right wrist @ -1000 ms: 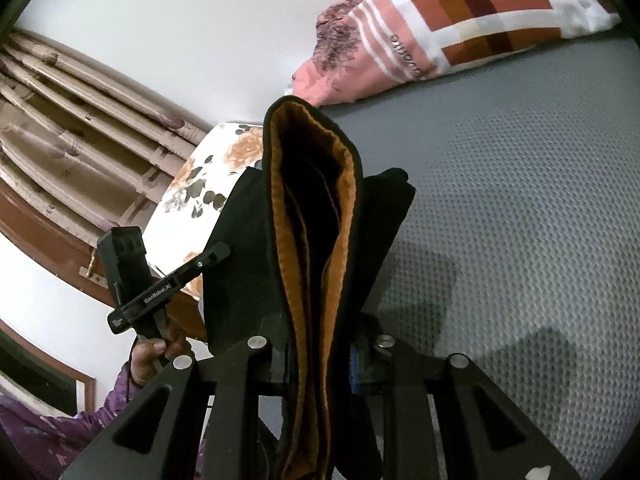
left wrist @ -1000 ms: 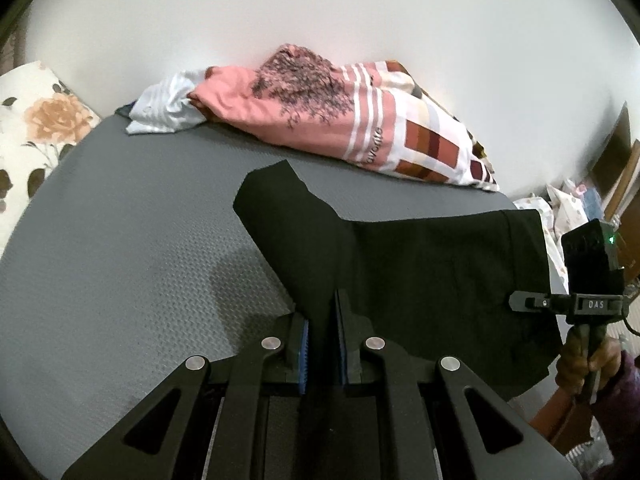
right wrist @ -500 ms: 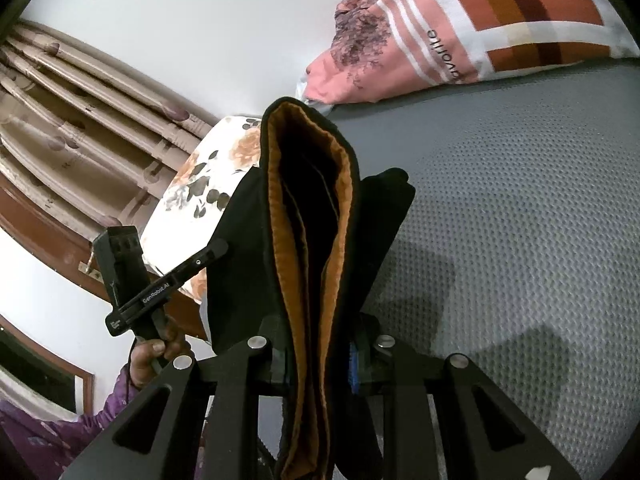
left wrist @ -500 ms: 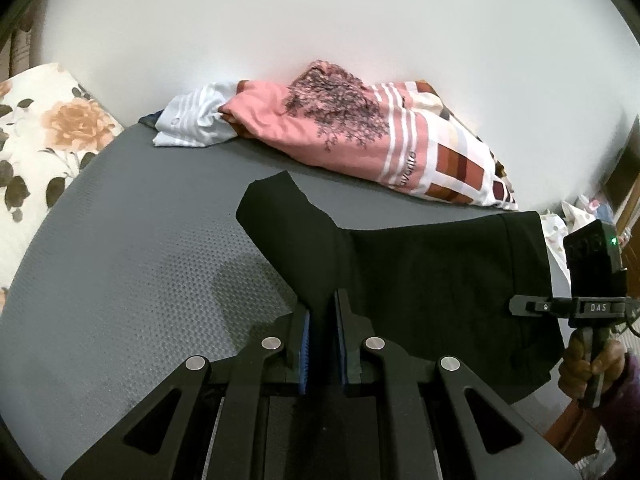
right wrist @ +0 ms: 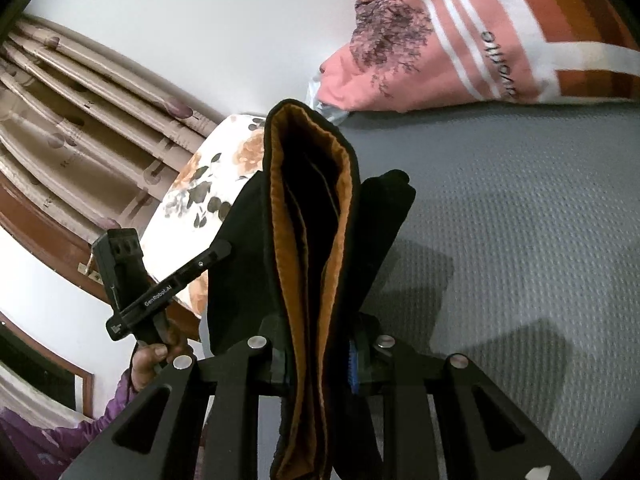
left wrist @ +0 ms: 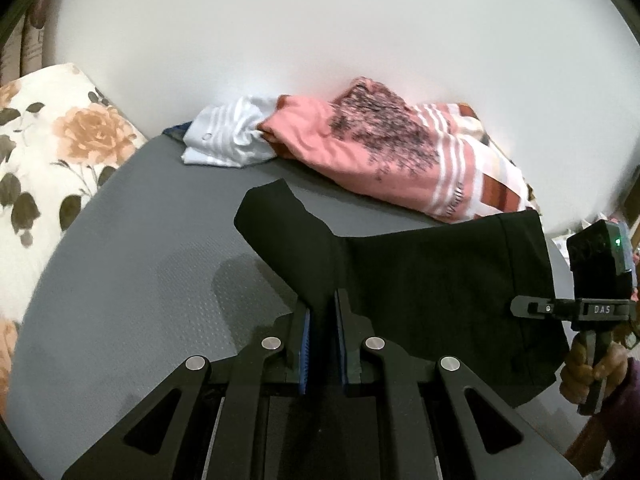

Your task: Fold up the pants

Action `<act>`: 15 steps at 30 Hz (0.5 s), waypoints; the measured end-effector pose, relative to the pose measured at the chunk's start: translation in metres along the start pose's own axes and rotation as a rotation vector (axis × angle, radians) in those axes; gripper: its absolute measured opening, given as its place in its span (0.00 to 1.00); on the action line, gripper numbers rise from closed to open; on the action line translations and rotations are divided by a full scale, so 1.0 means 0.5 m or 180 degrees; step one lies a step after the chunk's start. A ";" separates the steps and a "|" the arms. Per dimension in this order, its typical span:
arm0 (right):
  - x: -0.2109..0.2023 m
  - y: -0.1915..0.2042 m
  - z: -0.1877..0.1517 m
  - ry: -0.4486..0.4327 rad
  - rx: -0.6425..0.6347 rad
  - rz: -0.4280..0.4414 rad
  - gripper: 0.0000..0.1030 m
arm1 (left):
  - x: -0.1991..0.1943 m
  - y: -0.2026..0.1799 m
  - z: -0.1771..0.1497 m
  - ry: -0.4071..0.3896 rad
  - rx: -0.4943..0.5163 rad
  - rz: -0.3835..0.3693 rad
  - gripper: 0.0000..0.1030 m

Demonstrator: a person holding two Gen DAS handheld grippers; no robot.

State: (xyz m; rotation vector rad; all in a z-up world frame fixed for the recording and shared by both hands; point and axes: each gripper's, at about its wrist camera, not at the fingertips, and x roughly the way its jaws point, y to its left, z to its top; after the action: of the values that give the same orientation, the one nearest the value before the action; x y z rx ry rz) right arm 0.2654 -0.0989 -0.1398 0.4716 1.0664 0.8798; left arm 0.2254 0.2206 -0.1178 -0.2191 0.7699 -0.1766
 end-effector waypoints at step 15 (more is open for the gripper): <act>0.105 -0.034 0.112 -0.0032 -0.0029 0.0076 0.18 | 0.096 0.109 0.097 -0.0129 0.0009 0.0312 0.11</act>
State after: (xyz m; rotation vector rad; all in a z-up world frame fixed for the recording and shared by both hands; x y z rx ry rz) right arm 0.3329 -0.0624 -0.1571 0.4816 1.0490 0.9022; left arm 0.2979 0.2681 -0.1303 -0.1813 0.7384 -0.0803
